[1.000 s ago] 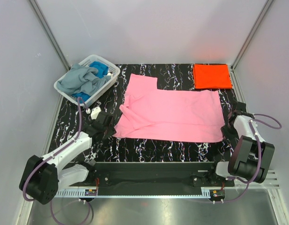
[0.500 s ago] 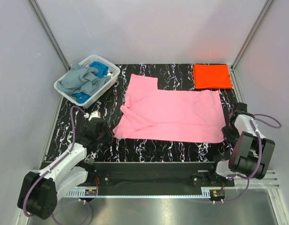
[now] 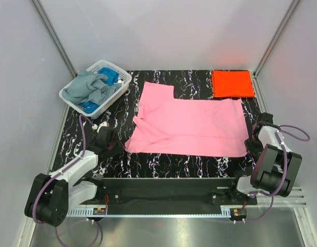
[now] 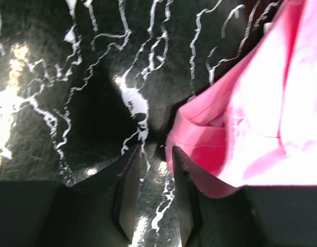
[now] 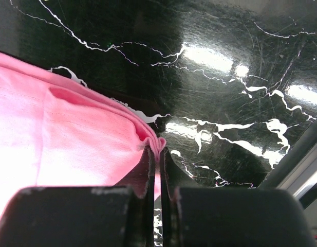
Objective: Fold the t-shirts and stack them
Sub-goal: Fold the tshirt
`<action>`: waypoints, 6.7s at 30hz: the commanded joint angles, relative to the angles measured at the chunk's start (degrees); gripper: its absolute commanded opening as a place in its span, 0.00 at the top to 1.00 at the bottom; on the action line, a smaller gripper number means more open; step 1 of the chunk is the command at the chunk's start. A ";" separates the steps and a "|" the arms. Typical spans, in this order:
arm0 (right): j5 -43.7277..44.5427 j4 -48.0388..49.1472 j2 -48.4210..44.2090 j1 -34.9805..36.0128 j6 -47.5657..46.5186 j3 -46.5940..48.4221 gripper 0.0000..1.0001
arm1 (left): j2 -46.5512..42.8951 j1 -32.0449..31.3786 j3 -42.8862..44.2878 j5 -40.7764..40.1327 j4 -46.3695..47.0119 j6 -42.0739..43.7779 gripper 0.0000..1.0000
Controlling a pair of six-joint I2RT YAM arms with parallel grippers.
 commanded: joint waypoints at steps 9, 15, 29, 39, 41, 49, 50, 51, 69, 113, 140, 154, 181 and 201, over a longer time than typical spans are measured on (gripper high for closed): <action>1.50 1.73 0.59 -0.59 -0.74 1.70 1.00 | 0.88 0.14 0.48 2.58 5.61 -1.67 0.63; 1.33 1.20 0.32 -0.59 -0.74 2.05 1.00 | 5.80 -0.82 2.15 2.41 4.38 -1.41 0.66; 8.18 -1.17 -1.25 -0.77 -2.67 5.30 1.00 | 10.37 -1.79 13.40 -10.86 -8.10 5.35 1.00; 0.19 -2.75 -5.39 -0.77 -2.85 2.93 0.98 | 10.64 -3.29 11.82 -7.95 -11.26 2.37 0.94; -1.39 -3.54 -4.43 -0.77 -2.50 3.28 0.89 | 10.38 -3.29 12.78 -8.92 -12.49 2.46 0.81; -4.65 -3.73 -10.12 -0.68 -5.92 6.35 0.65 | 6.50 -2.15 24.90 -5.61 -13.47 11.93 0.42; -6.74 -3.20 -10.92 -0.60 -7.66 7.31 0.65 | 7.21 -0.67 26.83 -2.80 -12.42 13.17 0.42; -8.50 -1.45 -11.54 -0.25 -8.73 7.76 0.65 | 8.52 0.31 27.37 3.58 -9.80 14.31 0.41; -25.13 9.64 10.87 33.58 -16.47 25.43 0.56 | 25.32 -4.77 45.49 14.80 -9.07 20.12 0.38; -28.30 5.06 -0.21 40.42 -19.81 18.48 0.53 | 5.19 -21.40 20.59 -12.81 -28.86 -2.67 0.37; -3.87 34.43 23.69 88.79 -46.09 20.33 0.53 | 22.24 10.51 28.69 17.35 -10.21 6.67 0.40; 7.73 36.17 26.08 89.49 -48.99 21.65 0.70 | 23.47 11.13 29.49 15.86 -9.60 7.73 0.39; 1.23 36.62 27.92 89.67 -48.38 22.35 0.84 | 25.14 11.13 29.31 14.80 -8.63 7.90 0.39; -5.36 38.56 23.17 67.96 -25.71 21.21 1.00 | 21.36 9.81 34.33 7.16 -12.32 14.06 0.36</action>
